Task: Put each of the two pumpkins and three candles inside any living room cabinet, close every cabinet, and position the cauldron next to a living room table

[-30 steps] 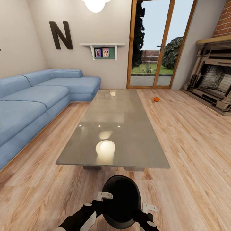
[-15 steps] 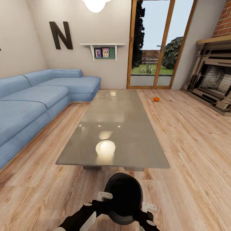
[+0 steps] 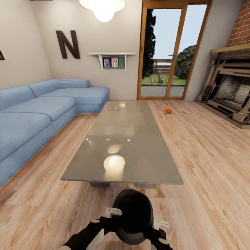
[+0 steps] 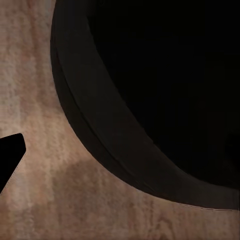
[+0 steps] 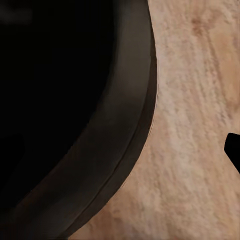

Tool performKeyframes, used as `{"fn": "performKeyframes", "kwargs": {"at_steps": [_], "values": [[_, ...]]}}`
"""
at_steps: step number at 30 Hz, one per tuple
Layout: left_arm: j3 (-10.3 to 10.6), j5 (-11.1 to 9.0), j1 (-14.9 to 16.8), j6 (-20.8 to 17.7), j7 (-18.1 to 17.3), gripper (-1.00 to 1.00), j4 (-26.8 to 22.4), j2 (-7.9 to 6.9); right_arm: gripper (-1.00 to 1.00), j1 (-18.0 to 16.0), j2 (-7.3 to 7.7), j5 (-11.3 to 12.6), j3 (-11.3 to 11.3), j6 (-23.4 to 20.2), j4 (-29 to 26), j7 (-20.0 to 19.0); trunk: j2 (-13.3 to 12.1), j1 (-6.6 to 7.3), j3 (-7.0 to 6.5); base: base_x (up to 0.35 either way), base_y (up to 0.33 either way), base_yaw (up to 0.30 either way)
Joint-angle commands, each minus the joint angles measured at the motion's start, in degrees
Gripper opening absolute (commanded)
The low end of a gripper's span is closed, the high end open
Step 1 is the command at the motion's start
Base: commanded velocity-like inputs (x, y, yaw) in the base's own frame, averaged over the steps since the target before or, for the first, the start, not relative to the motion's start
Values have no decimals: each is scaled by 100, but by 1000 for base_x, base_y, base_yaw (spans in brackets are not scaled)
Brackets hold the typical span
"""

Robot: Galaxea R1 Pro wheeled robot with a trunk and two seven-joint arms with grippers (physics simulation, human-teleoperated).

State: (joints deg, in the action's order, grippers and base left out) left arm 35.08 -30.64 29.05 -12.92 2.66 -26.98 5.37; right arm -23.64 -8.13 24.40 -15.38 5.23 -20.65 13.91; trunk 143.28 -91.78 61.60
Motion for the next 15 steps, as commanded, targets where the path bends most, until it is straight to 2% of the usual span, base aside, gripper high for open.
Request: {"fn": "performKeyframes", "kwargs": {"at_steps": [1, 4, 15], "values": [[35, -52, 4, -26, 42, 100, -9, -3, 100, -5, 4, 81, -44, 31, 8, 42, 0, 3, -18, 0, 0, 0], [42, -54, 4, -40, 54, 100, -9, 3, 100, -3, 4, 82, -44, 31, 8, 42, -4, 11, -84, 0, 0, 0], [52, -64, 4, -65, 62, 100, -9, 35, 100, -1, 4, 82, -44, 31, 8, 42, -445, 253, -281, -1, 0, 0]]}}
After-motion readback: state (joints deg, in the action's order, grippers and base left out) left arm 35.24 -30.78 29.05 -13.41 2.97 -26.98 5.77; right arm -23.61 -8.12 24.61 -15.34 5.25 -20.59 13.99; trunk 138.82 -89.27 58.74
